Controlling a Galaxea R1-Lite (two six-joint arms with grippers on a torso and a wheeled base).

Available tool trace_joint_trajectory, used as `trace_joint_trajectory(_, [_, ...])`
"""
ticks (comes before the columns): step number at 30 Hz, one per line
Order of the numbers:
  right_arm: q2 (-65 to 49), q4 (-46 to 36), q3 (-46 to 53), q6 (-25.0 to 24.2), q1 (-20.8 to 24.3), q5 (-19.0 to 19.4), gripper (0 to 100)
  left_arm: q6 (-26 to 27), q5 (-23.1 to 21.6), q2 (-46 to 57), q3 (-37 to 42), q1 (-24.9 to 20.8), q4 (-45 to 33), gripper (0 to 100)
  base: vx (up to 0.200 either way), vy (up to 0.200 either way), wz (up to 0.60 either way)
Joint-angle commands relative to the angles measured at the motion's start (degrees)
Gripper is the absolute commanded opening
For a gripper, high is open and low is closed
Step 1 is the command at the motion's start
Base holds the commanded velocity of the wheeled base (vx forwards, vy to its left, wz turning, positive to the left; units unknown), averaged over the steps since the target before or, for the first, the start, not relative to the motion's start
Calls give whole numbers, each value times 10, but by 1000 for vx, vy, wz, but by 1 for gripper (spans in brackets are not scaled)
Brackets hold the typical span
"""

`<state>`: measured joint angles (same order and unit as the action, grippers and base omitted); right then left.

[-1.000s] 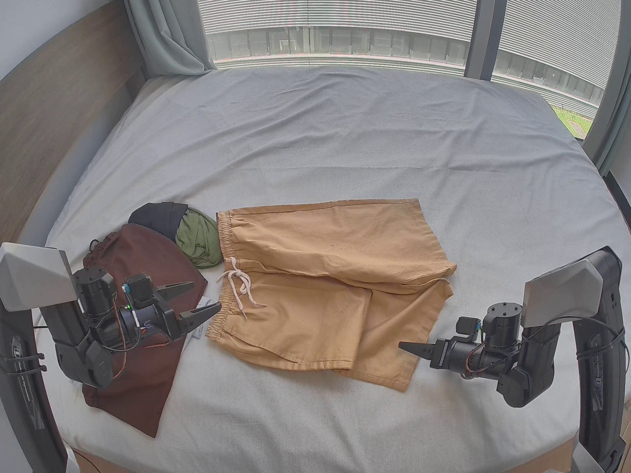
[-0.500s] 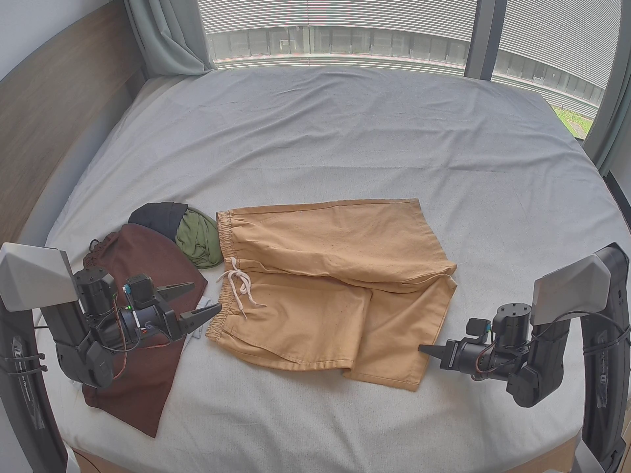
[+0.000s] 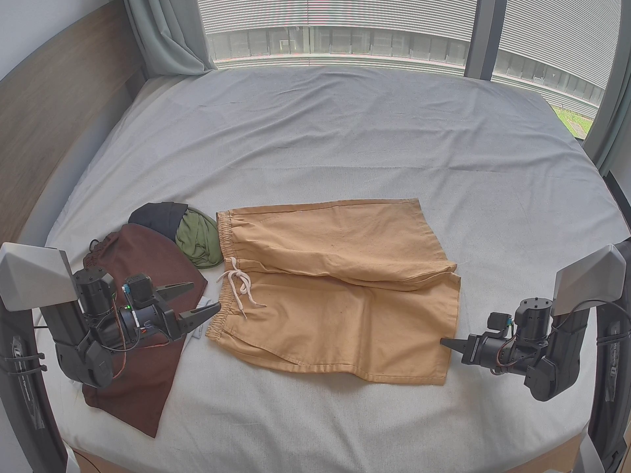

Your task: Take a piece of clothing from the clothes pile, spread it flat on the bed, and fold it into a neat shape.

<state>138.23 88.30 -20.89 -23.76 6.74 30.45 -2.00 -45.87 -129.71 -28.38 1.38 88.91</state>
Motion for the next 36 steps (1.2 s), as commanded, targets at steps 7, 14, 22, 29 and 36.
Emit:
trace_joint_trajectory(7, [-9, 0, 2, 0, -9, 0, 0, 0, 0, -1, 0, 0, 0, 100, 0, 0, 0])
trace_joint_trajectory(14, [-9, 0, -1, 0, -7, 0, 0, 0, 0, -1, 0, 1, 0, 100, 0, 0, 0])
trace_joint_trajectory(22, [-20, 0, 3, 1, -2, 0, 100, 0, 0, -1, 0, 1, 0, 100, 0, 0, 0])
trace_joint_trajectory(29, [-38, 0, 37, 15, 0, 4, 100, -1, 0, -3, 1, 1, 0, 100, 0, 0, 0])
trace_joint_trajectory(36, [-35, -1, 85, 90, 6, 23, 100, -3, 0, -5, -1, 2, 0, 100, 0, 0, 0])
